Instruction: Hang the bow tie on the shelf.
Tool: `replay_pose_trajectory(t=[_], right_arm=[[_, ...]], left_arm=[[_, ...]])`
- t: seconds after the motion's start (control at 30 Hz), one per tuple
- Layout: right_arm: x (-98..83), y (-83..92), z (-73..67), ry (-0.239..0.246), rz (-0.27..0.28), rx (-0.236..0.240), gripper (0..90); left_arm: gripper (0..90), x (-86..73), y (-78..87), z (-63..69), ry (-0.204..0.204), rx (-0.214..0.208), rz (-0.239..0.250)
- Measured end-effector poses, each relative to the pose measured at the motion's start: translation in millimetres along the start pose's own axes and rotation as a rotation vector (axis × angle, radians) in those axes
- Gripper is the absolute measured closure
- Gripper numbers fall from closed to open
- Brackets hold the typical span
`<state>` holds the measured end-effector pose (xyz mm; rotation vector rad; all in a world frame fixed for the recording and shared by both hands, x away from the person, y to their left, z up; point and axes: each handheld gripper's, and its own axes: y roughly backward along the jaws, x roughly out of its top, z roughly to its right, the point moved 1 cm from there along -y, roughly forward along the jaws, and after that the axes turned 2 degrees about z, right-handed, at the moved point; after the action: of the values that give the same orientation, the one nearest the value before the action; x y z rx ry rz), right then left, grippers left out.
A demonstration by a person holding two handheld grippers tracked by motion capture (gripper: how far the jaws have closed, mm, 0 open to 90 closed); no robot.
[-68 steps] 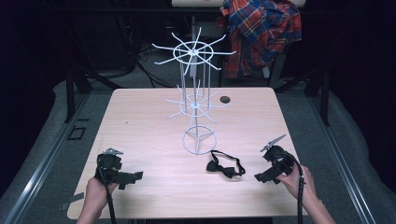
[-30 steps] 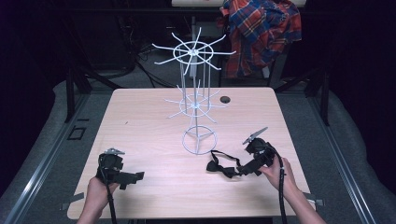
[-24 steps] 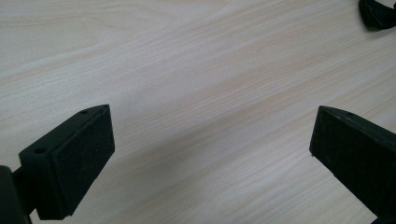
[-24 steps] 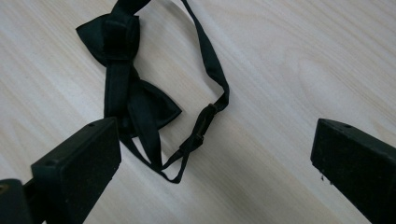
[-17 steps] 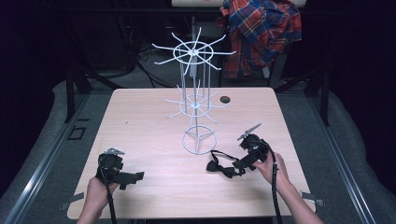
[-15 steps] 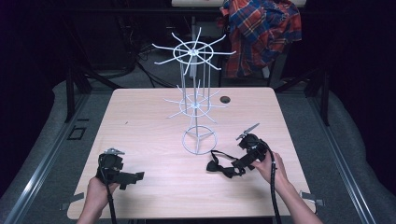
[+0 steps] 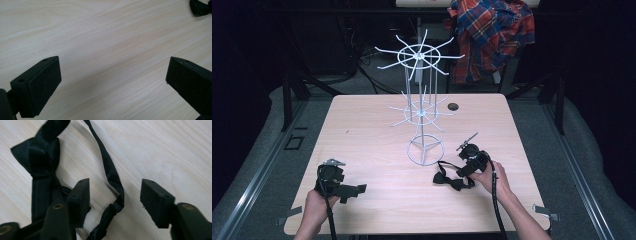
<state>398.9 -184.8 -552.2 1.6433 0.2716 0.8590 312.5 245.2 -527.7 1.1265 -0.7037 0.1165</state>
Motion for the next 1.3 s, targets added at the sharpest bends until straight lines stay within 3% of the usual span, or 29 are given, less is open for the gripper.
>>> replay_pose_trajectory(t=[0.2,0.27,0.3,0.53,0.57,0.63,0.67,0.73,0.8,0.87,1.13,1.3], right_arm=[[-1.9,-1.4,2.3,-0.016,-0.021,-0.001,62.0],[-2.0,-1.2,4.2,0.001,-0.053,-0.014,66.1],[-2.9,-2.8,3.1,-0.019,-0.036,-0.015,68.1],[-1.5,-1.7,2.4,0.012,-0.074,-0.007,85.0],[-2.2,-2.9,0.2,-0.008,-0.032,0.003,88.2],[-0.9,1.3,-0.6,0.010,-0.026,-0.004,89.1],[-0.8,3.3,-2.4,-0.003,0.007,-0.002,89.3],[1.3,12.3,-2.7,0.021,0.017,-0.026,89.5],[2.6,19.0,-5.0,0.018,0.060,-0.028,89.6],[4.0,26.0,-6.4,0.037,0.071,-0.051,89.6],[6.8,46.8,-12.6,0.071,0.139,-0.065,89.7],[8.2,63.1,-15.6,0.088,0.181,-0.113,89.9]], left_arm=[[0.0,0.4,-0.5,1.0,-0.004,0.000,-0.001],[0.0,0.3,-0.4,0.9,-0.005,0.002,0.001],[0.0,0.3,-0.2,0.6,-0.005,0.001,0.000],[0.0,0.4,-0.3,0.6,-0.006,0.000,-0.002],[0.1,0.3,-0.6,0.9,-0.003,0.001,-0.001],[0.0,0.5,-0.5,1.4,-0.004,-0.001,-0.003],[0.0,0.6,-0.2,1.6,-0.005,-0.002,-0.004],[0.0,0.4,0.1,2.3,-0.003,-0.002,-0.001],[0.0,0.2,-0.1,2.4,-0.007,-0.003,0.000],[0.0,0.1,-0.4,2.3,-0.006,-0.003,-0.002],[0.0,-0.3,0.3,2.9,-0.001,0.002,0.004],[0.0,-0.3,-0.5,2.9,-0.004,0.002,0.001]])
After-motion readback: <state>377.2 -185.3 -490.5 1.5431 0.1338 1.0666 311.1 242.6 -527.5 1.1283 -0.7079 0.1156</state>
